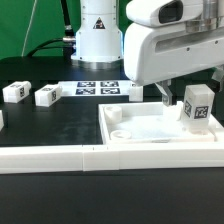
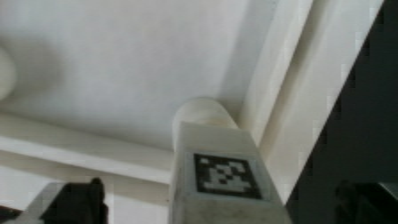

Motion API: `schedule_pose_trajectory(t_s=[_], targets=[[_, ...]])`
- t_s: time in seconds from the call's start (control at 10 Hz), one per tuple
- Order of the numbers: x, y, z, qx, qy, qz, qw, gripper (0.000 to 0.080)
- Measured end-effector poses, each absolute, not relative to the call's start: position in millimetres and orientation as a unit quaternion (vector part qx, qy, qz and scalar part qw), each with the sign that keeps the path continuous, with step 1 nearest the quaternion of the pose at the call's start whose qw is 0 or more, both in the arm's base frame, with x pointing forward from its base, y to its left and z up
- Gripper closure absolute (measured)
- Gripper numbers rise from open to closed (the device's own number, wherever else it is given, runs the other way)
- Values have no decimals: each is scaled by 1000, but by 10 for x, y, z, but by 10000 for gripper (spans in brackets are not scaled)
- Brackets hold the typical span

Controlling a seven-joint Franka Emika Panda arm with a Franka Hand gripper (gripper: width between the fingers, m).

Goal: Assemble one leg

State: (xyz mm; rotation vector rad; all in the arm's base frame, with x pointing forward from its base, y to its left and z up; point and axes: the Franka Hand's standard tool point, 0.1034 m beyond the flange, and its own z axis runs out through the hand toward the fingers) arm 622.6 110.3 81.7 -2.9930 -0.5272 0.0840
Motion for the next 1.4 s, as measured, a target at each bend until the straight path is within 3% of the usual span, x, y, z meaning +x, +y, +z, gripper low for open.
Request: schedule_pose_trajectory(t_s=[0.3, 0.6, 0.9, 1.1, 1.4], targets=[[6231, 1108, 806, -984, -168, 28, 51, 151], [6365, 1045, 636, -983, -173, 32, 54, 151], [6376, 1076, 632, -983, -174, 34, 55, 181], [6376, 1077, 631, -983, -174, 34, 55, 536], [6375, 1078, 630, -984, -167, 34, 54, 530]])
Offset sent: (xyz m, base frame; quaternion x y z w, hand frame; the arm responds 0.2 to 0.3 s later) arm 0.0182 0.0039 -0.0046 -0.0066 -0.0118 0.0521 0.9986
